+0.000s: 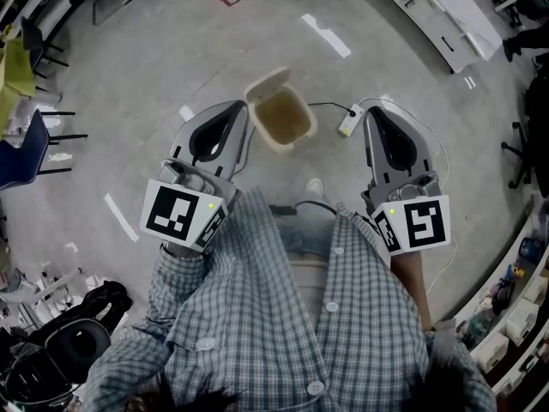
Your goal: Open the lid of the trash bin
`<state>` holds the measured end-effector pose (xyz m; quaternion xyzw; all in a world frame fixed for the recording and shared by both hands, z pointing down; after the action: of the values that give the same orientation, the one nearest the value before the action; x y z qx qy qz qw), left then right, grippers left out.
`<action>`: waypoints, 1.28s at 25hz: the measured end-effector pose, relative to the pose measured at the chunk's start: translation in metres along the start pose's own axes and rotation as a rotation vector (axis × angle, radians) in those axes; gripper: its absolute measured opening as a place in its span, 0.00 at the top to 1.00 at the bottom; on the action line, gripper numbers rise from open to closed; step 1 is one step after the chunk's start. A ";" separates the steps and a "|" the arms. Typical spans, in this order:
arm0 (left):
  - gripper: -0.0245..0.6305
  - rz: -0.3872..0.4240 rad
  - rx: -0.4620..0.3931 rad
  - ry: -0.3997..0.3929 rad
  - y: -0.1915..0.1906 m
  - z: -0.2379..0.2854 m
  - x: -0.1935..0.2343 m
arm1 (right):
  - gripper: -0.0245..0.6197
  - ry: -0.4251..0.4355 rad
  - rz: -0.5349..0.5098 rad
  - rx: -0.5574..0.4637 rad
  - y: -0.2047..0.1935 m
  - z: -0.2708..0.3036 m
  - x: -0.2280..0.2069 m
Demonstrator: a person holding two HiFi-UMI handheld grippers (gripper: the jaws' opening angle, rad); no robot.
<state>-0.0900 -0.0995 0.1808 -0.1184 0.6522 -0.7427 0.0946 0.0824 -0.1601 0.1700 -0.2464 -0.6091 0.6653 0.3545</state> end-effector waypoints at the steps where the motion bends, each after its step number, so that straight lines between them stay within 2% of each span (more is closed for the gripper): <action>1: 0.96 -0.001 0.001 -0.001 0.000 0.000 -0.001 | 0.92 0.001 -0.001 0.001 0.000 0.000 0.001; 17: 0.96 -0.009 0.008 -0.025 -0.002 0.005 -0.006 | 0.92 0.009 0.002 0.023 -0.005 -0.001 0.004; 32: 0.96 -0.025 0.015 -0.004 -0.007 0.001 0.001 | 0.92 0.040 0.002 0.031 -0.006 0.010 0.011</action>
<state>-0.0907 -0.0998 0.1878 -0.1272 0.6450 -0.7484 0.0876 0.0693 -0.1581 0.1784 -0.2547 -0.5914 0.6697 0.3699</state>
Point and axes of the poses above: the fingertips, and each gripper's own axes: z forward along the fingers, x to its left, y out of its top, the point moved 1 cm from there along -z, backward along the fingers, and after that the axes turned 1 degree about z, right-handed, at the moved point
